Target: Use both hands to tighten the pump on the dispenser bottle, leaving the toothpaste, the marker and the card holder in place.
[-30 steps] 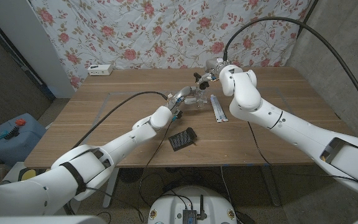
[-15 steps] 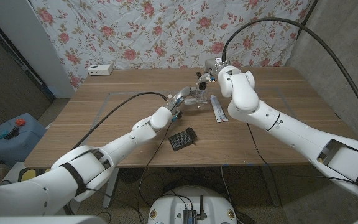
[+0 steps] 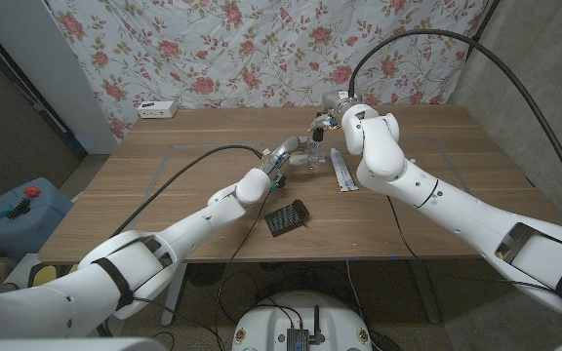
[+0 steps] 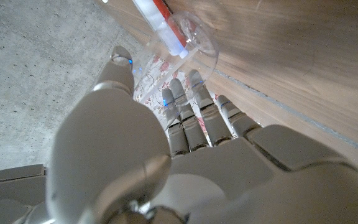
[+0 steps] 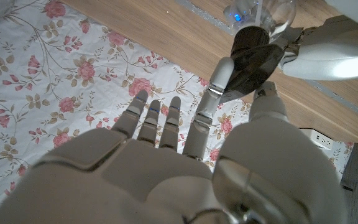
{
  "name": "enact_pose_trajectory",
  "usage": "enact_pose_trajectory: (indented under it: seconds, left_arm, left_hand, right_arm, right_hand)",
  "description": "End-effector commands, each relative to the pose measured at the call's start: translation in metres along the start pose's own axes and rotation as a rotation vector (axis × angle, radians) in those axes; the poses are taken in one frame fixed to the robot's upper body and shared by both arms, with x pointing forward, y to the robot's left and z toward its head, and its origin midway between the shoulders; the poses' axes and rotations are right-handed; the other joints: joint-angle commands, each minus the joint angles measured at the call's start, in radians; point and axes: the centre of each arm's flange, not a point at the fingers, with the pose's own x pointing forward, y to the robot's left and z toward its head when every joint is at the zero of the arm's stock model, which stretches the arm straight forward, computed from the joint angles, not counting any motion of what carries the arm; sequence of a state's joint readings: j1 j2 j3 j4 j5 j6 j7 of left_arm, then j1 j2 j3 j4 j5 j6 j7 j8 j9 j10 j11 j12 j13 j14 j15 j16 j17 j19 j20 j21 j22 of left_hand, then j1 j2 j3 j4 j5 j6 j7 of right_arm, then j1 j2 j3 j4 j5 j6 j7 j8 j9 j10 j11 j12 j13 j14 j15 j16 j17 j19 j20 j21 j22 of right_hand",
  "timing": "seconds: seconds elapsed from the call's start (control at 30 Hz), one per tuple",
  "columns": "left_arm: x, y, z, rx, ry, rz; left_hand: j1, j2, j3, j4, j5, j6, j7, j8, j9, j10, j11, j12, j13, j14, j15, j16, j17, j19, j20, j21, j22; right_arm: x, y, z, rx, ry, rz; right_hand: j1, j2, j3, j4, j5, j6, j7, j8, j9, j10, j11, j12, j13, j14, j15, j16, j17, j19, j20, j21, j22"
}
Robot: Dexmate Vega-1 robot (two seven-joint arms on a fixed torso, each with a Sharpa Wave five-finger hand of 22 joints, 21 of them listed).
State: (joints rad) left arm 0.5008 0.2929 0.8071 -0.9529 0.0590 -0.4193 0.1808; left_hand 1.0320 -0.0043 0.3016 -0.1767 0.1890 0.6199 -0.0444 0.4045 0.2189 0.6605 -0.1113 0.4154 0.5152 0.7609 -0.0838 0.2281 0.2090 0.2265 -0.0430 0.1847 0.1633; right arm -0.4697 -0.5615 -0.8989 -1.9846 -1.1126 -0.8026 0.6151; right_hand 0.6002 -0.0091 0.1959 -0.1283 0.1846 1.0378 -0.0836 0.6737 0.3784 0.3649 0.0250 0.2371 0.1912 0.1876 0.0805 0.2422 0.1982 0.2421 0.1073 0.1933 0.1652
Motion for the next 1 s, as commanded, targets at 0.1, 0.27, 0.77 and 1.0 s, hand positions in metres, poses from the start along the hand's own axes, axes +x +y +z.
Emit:
enact_pose_trajectory:
  seconds: [0.1,0.27,0.77,1.0]
  left_arm:
    - [-0.003,-0.001,0.001,0.002,0.0,0.007]
    - [-0.004,-0.001,0.001,0.002,-0.001,0.009]
    - [-0.005,-0.001,0.001,0.0,-0.002,0.01]
    - [-0.005,0.001,-0.001,-0.003,-0.001,0.011]
  left_hand:
    - [-0.039,0.108,0.038,0.029,0.004,0.145,-0.021,0.005,-0.001,0.05,-0.035,0.004,0.002,0.008,-0.089,0.005,0.002,-0.004,-0.08,-0.001,0.002]
    - [-0.04,0.108,0.04,0.029,0.005,0.146,-0.021,0.005,-0.001,0.051,-0.04,0.003,0.003,0.014,-0.092,0.005,0.001,-0.004,-0.079,-0.001,0.002]
    - [-0.041,0.109,0.043,0.028,0.006,0.149,-0.021,0.007,-0.001,0.056,-0.037,0.001,0.006,0.015,-0.089,0.004,0.0,-0.005,-0.08,-0.001,0.002]
    - [-0.043,0.108,0.043,0.028,0.005,0.15,-0.022,0.008,-0.001,0.056,-0.038,-0.001,0.007,0.017,-0.092,0.004,0.001,-0.005,-0.081,-0.001,0.002]
  right_arm:
    - [-0.007,-0.001,0.0,0.019,-0.008,-0.015]
    - [-0.011,-0.001,-0.001,0.025,-0.006,-0.022]
    - [-0.015,-0.003,-0.004,0.02,0.018,-0.033]
    - [-0.018,-0.006,-0.009,0.02,0.032,-0.043]
  right_hand:
    - [-0.025,-0.008,-0.007,0.014,-0.005,-0.027,0.005,0.0,0.002,0.003,0.006,-0.007,0.002,0.005,0.003,0.003,0.003,0.007,0.008,-0.001,0.003]
    - [-0.062,-0.016,-0.019,0.028,-0.009,-0.041,0.013,-0.018,-0.019,0.002,0.007,-0.014,0.003,0.007,0.006,0.0,0.004,0.012,0.007,-0.001,0.003]
    - [-0.128,-0.028,-0.04,0.051,-0.01,-0.084,0.024,-0.057,-0.058,0.004,0.012,-0.025,0.004,0.011,0.013,-0.005,0.005,0.016,0.007,-0.003,0.003]
    - [-0.152,-0.031,-0.045,0.057,-0.009,-0.157,0.034,-0.095,-0.078,-0.009,0.013,-0.036,0.005,0.005,0.015,-0.012,0.005,0.007,0.012,-0.006,0.004]
